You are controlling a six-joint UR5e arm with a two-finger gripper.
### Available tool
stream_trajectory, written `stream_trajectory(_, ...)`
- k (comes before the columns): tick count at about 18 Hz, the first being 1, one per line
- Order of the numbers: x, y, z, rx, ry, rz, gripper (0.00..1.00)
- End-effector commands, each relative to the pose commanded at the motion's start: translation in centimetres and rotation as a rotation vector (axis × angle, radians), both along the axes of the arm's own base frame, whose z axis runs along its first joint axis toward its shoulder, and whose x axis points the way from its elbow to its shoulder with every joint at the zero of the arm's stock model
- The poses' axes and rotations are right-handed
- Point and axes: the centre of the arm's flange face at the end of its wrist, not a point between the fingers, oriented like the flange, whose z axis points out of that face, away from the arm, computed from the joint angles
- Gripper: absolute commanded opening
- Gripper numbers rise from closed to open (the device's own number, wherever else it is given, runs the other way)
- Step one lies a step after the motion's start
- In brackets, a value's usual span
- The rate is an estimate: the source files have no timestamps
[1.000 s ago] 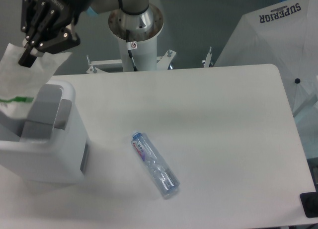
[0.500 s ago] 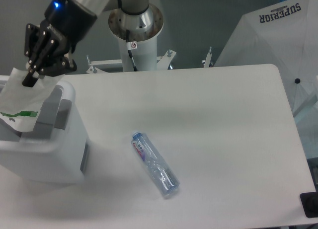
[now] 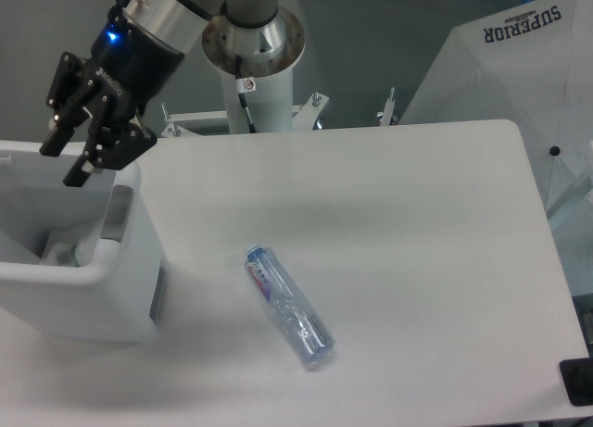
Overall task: Place the trash in the trash can
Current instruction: 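Move the open gripper back over the clear plastic bottle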
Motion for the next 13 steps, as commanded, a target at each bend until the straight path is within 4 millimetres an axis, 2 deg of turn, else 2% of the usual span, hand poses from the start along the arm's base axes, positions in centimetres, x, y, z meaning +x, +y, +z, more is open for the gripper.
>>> stream_trajectory(2, -3.3, -1.0, -1.0, -0.014, -0.014, 0.058, 1.0)
stream_trajectory(9, -16.7, -3.0, -7.7, -0.096, -0.102, 0.243, 1.0)
stream_trajectory(11, -19.4, -4.2, -9.4, -0.15, -0.108, 0.313, 1.0)
stream_trajectory(13, -21.2, -5.1, -11.1, -0.2, -0.112, 0.36, 1.0)
